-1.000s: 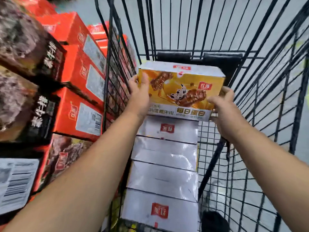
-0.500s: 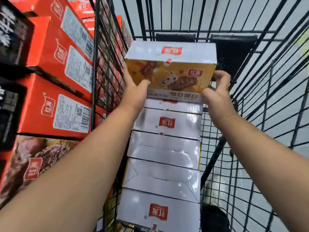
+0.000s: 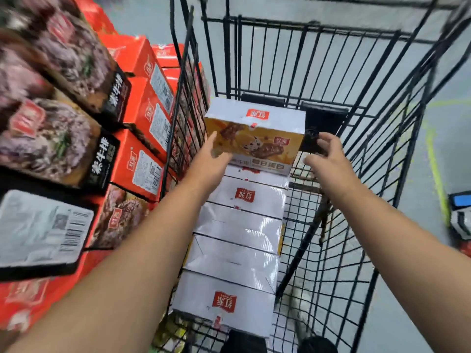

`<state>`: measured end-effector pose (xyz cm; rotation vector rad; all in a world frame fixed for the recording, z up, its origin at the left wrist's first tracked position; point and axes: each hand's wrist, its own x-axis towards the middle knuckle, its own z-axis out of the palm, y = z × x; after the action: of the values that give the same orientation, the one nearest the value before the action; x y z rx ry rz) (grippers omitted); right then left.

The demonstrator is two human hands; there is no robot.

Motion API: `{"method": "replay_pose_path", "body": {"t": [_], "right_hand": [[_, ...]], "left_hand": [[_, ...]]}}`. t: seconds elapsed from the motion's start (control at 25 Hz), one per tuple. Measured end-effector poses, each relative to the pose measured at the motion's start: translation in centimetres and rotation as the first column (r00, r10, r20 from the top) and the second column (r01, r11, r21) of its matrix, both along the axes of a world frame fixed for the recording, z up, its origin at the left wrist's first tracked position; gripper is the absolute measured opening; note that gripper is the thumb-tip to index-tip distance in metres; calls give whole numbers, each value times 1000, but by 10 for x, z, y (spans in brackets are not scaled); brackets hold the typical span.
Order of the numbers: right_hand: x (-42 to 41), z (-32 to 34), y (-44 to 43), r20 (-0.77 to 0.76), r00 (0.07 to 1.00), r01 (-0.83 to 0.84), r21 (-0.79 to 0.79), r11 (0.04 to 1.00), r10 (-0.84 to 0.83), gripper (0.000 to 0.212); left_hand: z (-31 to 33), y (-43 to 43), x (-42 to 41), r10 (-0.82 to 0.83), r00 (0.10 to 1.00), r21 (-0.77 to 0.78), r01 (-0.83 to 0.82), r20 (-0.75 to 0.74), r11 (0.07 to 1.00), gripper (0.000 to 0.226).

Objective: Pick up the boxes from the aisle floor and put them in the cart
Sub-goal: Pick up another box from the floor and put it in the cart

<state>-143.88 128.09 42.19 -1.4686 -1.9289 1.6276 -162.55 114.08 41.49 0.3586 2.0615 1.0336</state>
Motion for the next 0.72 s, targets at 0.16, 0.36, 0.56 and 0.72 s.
{"method": "replay_pose_path", "body": {"t": [0.16,0.36,0.56,0.72], "right_hand": [[10,54,-27,-21,970,-242,62,968,244,50],[26,98,-92,-122,883,-459,-12,888,454,49],[52,143,-168,-194,729,-667,14,745,656,40],[71,187,-246,-250,580,-789,65,611,776,36]], "left_hand": [[42,-47,50,125,992,58,-126,22,990,52],[101,-118,114,355,932,189,-336,-76,923,44],[159,-203,191,569,817,275,-527,-97,804,41],[197,-283,251,701,709,279,-659,-79,698,40]]}}
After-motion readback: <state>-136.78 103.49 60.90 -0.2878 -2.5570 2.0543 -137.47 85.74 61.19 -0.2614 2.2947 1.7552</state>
